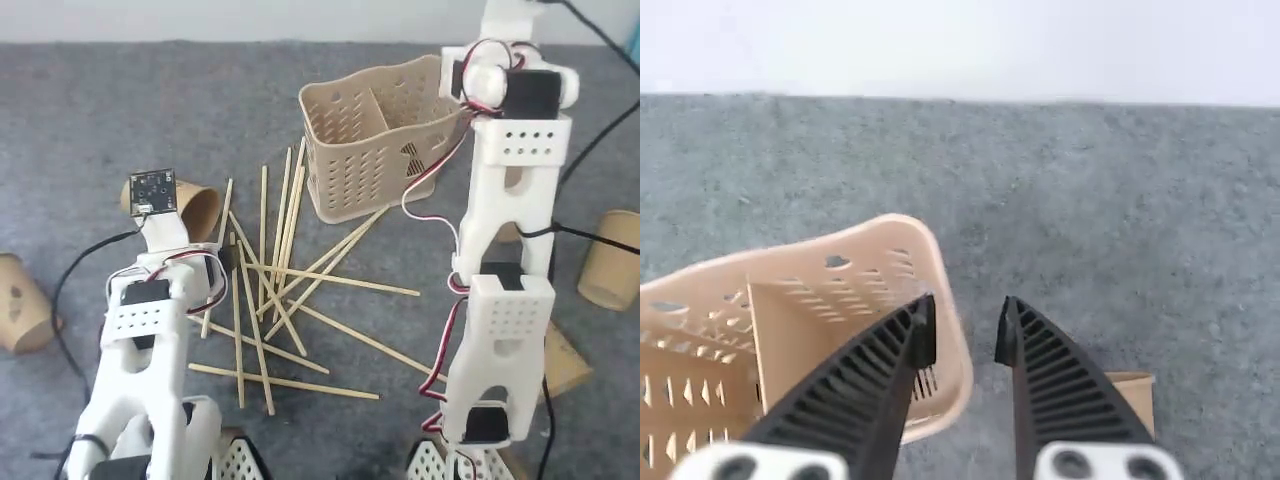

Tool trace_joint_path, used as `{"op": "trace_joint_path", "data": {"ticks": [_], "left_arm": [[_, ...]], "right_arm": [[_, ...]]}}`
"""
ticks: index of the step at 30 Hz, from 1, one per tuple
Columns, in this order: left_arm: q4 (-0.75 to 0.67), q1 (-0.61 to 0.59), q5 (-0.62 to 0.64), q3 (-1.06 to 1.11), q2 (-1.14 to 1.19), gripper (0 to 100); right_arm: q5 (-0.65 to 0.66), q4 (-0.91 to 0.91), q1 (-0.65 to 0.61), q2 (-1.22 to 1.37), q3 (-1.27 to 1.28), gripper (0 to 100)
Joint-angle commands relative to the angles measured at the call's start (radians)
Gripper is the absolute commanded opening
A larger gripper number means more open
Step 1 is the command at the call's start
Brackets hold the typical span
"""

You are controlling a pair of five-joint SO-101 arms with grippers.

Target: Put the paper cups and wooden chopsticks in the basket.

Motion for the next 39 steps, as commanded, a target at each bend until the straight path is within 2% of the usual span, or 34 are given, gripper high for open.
{"op": "trace_joint_path", "data": {"ticks": [1,12,22,26,30,34,39], "left_arm": [[-0.029,0.002,-0.011,-0.042,0.003,29],[-0.029,0.002,-0.011,-0.042,0.003,29],[-0.029,0.002,-0.011,-0.042,0.003,29],[-0.029,0.002,-0.011,-0.042,0.003,29],[-0.029,0.002,-0.011,-0.042,0.003,29],[-0.029,0.002,-0.011,-0.042,0.003,29],[-0.029,0.002,-0.011,-0.042,0.003,29]], "right_arm": [[0.023,0.015,0.013,0.002,-0.021,12.3],[0.031,0.085,-0.062,0.044,-0.015,12.0],[0.023,0.111,-0.013,0.209,-0.021,11.7],[0.021,0.137,-0.021,0.211,-0.021,1.4],[0.017,0.162,-0.021,0.191,-0.021,0.4],[-0.098,0.17,-0.01,0.165,-0.012,0.7],[-0.141,0.171,-0.016,0.113,0.08,0.7]]}}
